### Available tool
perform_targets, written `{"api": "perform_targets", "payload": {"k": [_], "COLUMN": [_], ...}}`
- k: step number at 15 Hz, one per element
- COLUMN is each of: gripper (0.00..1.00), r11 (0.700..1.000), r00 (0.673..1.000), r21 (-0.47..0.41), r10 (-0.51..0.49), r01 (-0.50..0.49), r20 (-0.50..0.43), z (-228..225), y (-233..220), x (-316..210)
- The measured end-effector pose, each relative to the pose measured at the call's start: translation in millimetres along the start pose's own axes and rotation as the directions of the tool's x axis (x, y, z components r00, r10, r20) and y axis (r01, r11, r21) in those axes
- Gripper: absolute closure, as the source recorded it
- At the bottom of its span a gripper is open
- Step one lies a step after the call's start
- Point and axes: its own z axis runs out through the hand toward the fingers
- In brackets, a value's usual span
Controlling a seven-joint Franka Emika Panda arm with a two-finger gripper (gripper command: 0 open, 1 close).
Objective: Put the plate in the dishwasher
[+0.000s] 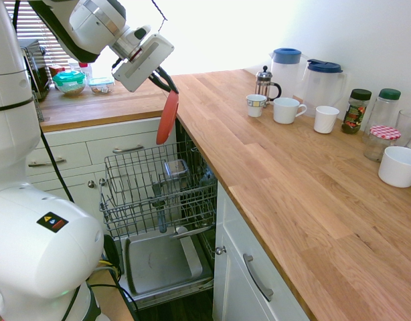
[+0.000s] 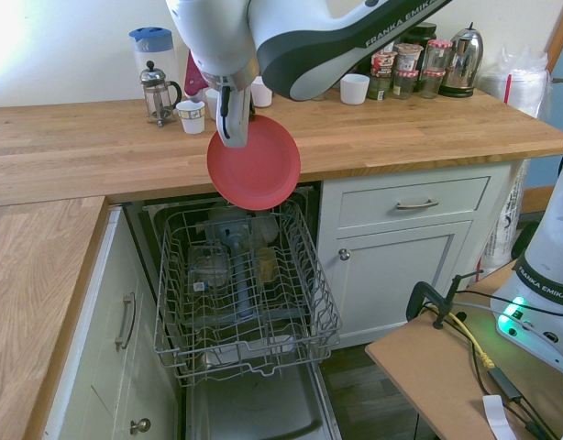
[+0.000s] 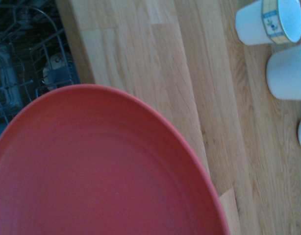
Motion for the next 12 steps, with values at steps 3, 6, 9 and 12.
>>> {"api": "perform_targets", "payload": {"k": [3, 6, 9, 12], "gripper": [1.0, 1.0, 1.0, 1.0], "r11": [0.998, 0.992, 0.984, 0.974], "r00": [0.998, 0.987, 0.974, 0.965], "r21": [0.015, -0.033, -0.08, -0.144], "r10": [-0.061, -0.125, -0.17, -0.197], "r01": [0.062, 0.123, 0.159, 0.173], "r20": [-0.027, -0.098, -0.152, -0.174], "z": [-13.8, -27.5, -39.7, -36.8], "y": [-16.8, -38.9, -90.5, -141.9], "x": [-11.8, -21.5, -44.4, -57.8]}}
